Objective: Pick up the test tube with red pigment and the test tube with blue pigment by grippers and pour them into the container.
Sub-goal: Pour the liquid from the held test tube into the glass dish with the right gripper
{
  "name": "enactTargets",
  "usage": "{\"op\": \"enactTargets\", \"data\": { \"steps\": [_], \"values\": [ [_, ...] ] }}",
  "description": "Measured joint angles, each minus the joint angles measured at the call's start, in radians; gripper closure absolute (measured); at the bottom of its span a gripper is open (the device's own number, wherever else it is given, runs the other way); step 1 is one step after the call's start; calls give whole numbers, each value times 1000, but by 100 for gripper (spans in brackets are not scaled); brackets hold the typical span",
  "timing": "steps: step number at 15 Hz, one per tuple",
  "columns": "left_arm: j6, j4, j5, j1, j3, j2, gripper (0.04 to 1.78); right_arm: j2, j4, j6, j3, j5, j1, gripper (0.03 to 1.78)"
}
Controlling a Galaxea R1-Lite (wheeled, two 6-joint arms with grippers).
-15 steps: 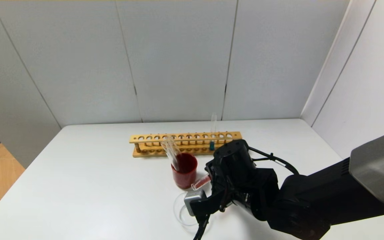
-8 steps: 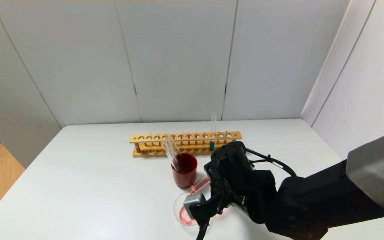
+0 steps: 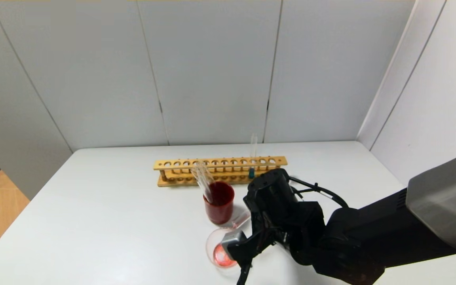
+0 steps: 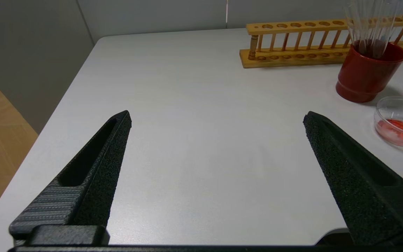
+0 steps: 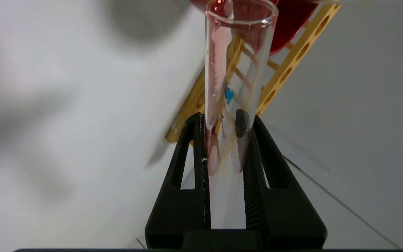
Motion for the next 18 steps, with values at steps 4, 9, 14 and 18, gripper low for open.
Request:
{"op": "enactTargets", "data": {
  "steps": [4, 9, 14, 18],
  "values": [
    [0, 0, 0, 0, 0, 0, 8, 7, 30, -26, -33, -33, 24, 146],
    [0, 0, 0, 0, 0, 0, 8, 16, 36, -42, -60, -42, 42, 146],
    [0, 0, 0, 0, 0, 0, 8, 14, 35, -71, -53, -75, 51, 146],
    [0, 0, 0, 0, 0, 0, 8, 17, 14, -51, -64, -69, 64, 146]
  ]
}}
